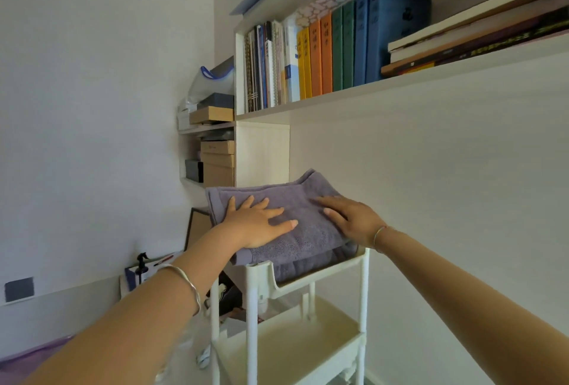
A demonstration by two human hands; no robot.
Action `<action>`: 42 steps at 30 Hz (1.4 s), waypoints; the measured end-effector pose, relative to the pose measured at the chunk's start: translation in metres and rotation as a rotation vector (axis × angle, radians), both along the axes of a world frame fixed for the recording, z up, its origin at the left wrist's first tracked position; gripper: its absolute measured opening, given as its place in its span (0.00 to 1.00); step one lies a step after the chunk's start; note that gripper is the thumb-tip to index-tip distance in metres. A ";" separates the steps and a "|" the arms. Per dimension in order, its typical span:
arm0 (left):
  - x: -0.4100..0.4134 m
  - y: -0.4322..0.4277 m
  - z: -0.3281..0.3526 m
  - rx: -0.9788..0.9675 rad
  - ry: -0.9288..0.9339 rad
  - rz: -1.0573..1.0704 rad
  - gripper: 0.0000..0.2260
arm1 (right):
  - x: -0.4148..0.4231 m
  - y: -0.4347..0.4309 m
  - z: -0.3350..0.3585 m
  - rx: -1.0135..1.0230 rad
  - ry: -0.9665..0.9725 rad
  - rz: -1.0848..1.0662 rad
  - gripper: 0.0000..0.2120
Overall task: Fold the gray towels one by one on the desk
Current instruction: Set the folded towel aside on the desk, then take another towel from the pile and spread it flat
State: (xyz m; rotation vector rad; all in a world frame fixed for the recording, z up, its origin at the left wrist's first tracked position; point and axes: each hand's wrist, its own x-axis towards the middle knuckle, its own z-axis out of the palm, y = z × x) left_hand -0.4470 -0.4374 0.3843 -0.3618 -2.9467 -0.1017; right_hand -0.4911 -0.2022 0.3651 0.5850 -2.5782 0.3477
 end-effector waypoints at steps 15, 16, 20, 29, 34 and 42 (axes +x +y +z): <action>0.097 0.088 -0.051 0.122 0.420 -0.486 0.28 | 0.231 0.099 -0.083 -0.003 -0.091 -0.439 0.24; 0.106 0.099 -0.059 0.131 0.399 -0.531 0.29 | 0.249 0.106 -0.091 -0.014 -0.102 -0.479 0.24; 0.153 0.139 -0.099 0.205 0.238 -0.738 0.30 | 0.331 0.132 -0.122 -0.040 -0.127 -0.651 0.26; 0.285 0.228 -0.218 0.083 -0.064 -1.064 0.30 | 0.556 0.158 -0.205 -0.205 -0.303 -1.093 0.29; 0.363 0.262 -0.256 0.001 -0.121 -1.198 0.29 | 0.676 0.156 -0.239 -0.296 -0.347 -1.267 0.29; 0.483 0.331 -0.290 -0.017 -0.191 -1.334 0.30 | 0.823 0.185 -0.292 -0.409 -0.402 -1.432 0.28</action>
